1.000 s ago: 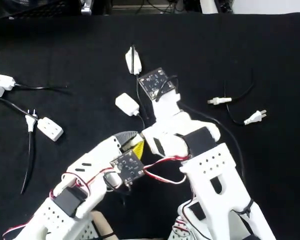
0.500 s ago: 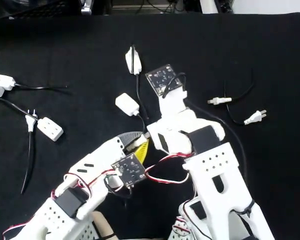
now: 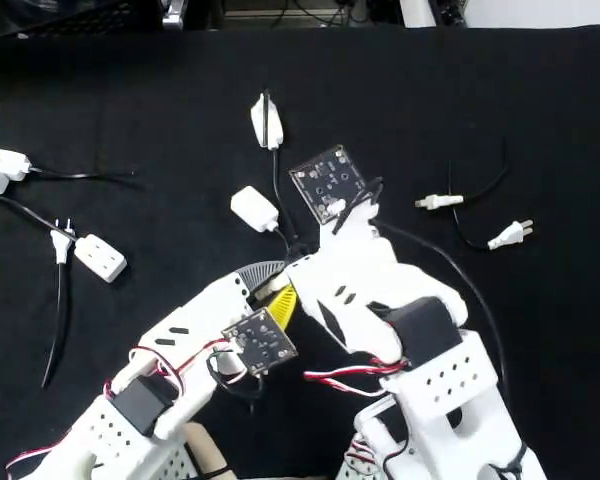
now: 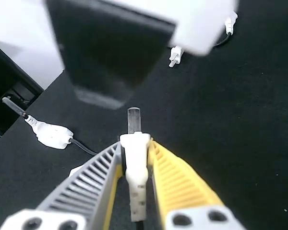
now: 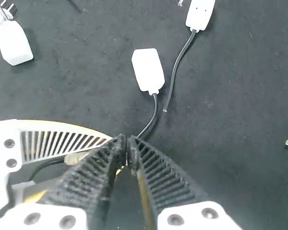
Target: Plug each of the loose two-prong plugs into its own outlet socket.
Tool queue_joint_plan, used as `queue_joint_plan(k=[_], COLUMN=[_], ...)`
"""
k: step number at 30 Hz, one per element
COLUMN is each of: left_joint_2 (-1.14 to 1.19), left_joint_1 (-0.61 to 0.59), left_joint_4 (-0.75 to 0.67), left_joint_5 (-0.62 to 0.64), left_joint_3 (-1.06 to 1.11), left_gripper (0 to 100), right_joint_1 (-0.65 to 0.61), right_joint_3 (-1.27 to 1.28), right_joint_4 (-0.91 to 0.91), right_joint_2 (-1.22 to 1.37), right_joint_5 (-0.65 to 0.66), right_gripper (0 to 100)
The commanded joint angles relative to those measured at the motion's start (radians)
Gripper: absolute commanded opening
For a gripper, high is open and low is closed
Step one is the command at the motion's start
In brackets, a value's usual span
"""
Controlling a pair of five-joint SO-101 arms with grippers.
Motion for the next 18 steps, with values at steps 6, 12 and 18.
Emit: queue_joint_plan(k=[6,12,18], left_joint_2=[-0.014,-0.014,-0.014], left_joint_1=[0.008,0.007,-0.002], left_joint_4=[-0.028,-0.028,-0.028], left_joint_5=[0.049,0.052,0.051], left_joint_3=[-0.021,-0.021,-0.021], left_gripper=[3,3,3], right_joint_1=[0.009,0.014,0.035], right_joint_3=[-0.025,-0.033,-0.042], right_joint_4=[-0.014,-0.008,0.015], right_joint_2=[0.136,0.183,0.182], right_joint_5=[-0.015,-0.015,-0.009], right_gripper=[1.3,1.3,1.3])
